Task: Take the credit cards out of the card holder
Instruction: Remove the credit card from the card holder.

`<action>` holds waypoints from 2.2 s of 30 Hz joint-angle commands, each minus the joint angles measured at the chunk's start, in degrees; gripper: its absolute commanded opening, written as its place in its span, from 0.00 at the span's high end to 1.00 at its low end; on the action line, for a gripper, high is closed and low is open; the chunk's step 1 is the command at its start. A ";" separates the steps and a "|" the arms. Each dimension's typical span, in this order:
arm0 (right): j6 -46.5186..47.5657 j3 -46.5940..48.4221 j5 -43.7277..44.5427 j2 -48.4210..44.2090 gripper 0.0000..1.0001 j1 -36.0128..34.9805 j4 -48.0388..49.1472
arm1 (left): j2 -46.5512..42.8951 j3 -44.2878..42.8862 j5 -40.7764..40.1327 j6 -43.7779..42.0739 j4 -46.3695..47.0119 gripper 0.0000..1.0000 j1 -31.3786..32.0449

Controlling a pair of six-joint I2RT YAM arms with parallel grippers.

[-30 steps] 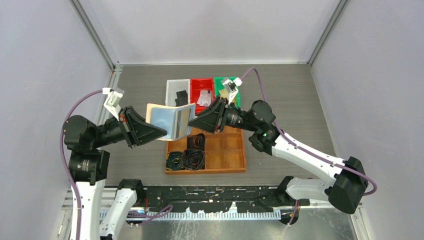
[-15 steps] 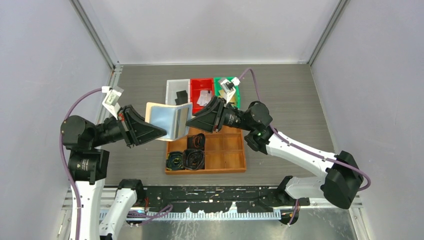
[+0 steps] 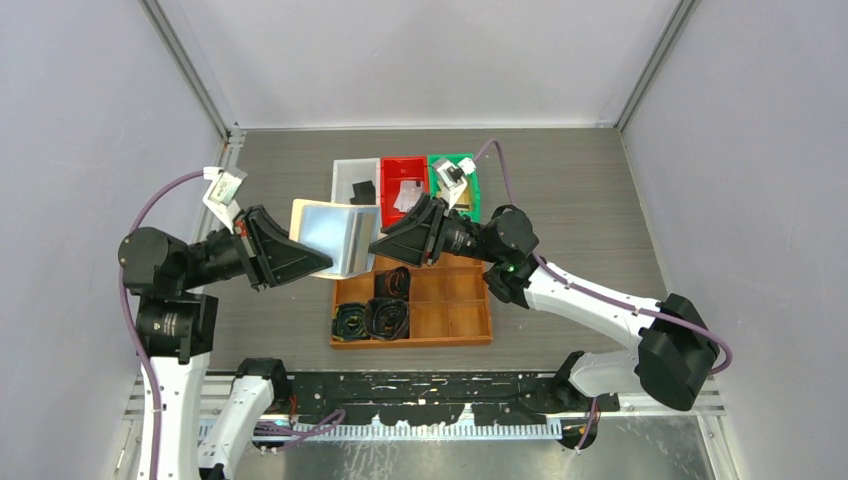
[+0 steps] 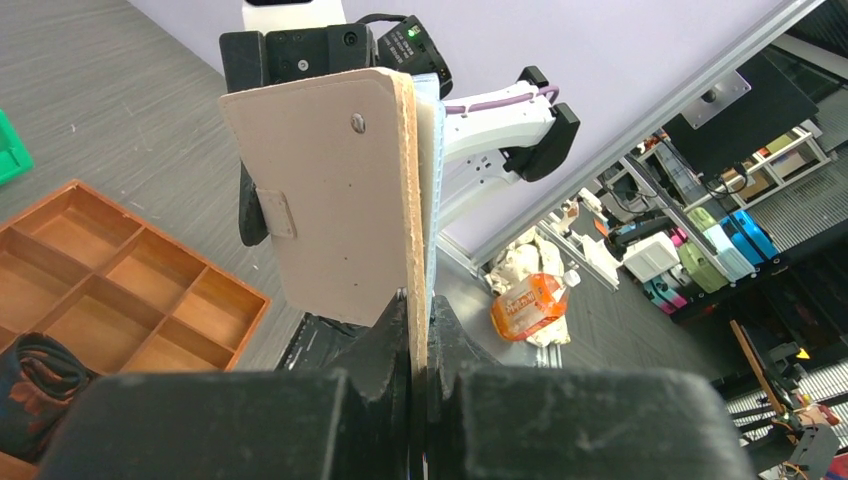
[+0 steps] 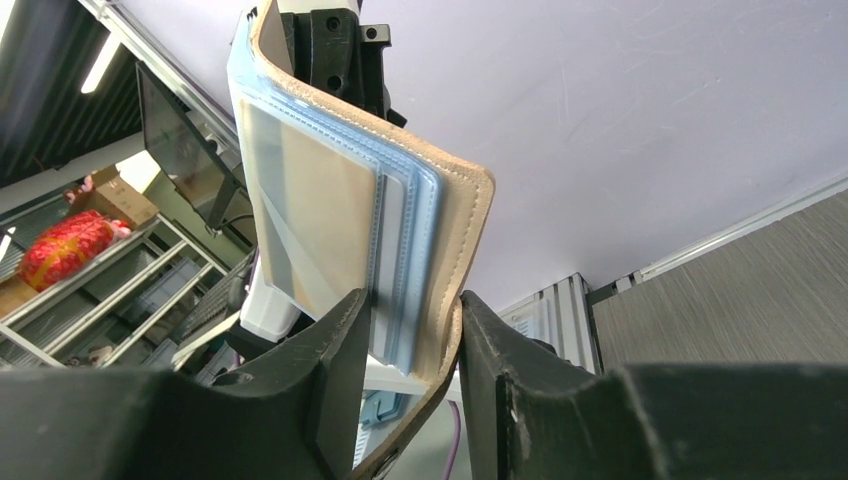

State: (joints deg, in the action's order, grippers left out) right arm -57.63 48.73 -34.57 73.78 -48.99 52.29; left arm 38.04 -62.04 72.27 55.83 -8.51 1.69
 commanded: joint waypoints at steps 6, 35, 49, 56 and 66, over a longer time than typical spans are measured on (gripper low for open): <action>0.87 -1.39 0.81 -2.21 0.58 -0.40 4.67 | 0.65 -2.86 0.68 1.03 3.90 1.00 -0.01; 5.11 -1.00 2.68 -2.33 0.56 -1.02 0.95 | 0.48 -3.18 0.68 1.63 4.51 1.00 0.02; 4.13 3.12 3.81 1.12 0.49 -4.00 5.66 | 0.57 -2.99 0.74 1.65 4.85 1.00 0.04; -1.23 0.30 4.35 1.64 0.40 -3.94 17.53 | 0.38 -3.17 0.90 1.65 4.84 1.00 0.00; -9.10 1.46 1.92 4.10 0.37 -3.99 29.69 | 0.17 -3.34 1.31 0.45 4.05 1.00 0.03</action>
State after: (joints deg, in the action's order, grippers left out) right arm -62.61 48.42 -30.72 78.98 -52.45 70.15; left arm 38.59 -63.59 73.21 57.06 -5.91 1.72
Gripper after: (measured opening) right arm 0.633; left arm 0.044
